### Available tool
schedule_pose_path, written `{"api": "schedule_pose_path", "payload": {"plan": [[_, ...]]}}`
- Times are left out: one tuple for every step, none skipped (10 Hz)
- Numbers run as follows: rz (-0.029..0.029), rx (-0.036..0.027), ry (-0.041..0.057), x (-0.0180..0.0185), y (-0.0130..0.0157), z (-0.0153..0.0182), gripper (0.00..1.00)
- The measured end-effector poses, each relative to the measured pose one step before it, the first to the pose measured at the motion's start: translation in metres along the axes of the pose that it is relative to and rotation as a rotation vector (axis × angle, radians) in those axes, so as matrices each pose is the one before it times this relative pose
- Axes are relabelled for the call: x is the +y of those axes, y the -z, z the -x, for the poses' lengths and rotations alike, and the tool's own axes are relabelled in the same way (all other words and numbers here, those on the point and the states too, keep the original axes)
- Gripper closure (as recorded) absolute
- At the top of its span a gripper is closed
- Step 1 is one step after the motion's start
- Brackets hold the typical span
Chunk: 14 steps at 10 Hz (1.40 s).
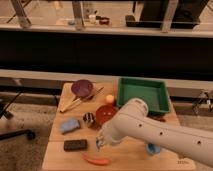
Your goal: Place towel in purple bowl
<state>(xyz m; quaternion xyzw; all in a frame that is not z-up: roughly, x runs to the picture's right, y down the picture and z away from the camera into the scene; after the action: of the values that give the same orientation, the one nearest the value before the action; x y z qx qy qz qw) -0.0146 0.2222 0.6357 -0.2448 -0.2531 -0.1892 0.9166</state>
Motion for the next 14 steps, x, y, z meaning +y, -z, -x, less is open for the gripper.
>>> {"api": "schedule_pose_path", "payload": {"plan": [[-0.00276,0.00173,0.00501,-0.00474,-0.00004,0.00201,0.93],[-0.00238,0.00178,0.00423,-0.00511,-0.00016,0.00161,0.93],[-0.00187,0.00106,0.0029,-0.0049,-0.0003,0.00123,0.93],[-0.00018,0.00022,0.00231,-0.00546,-0.00126,0.00073,0.93],[-0.00047,0.00159,0.00051,-0.00447,-0.00143,-0.00091,0.93],[0.00222,-0.00085,-0.00065,-0.00655,-0.00361,-0.0005,0.93],[0.00482,-0.00183,0.00313,-0.0118,-0.00887,-0.00203,0.93],[0.00557,-0.00556,-0.00377,-0.00732,-0.00679,-0.00067,0.93],[0.00786,-0.00753,-0.00225,-0.0105,-0.00875,0.00211,0.93],[0.01077,-0.00628,0.00585,-0.01235,-0.01005,0.00496,0.93],[0.0077,-0.00648,0.00535,-0.01092,-0.00737,0.0032,0.93],[0.00068,-0.00263,0.00235,-0.01142,-0.00294,-0.00039,0.93],[-0.00089,-0.00209,0.00438,-0.00903,0.00089,-0.00146,0.93],[-0.00551,0.00071,-0.00033,-0.01003,0.00233,-0.00344,0.93]]}}
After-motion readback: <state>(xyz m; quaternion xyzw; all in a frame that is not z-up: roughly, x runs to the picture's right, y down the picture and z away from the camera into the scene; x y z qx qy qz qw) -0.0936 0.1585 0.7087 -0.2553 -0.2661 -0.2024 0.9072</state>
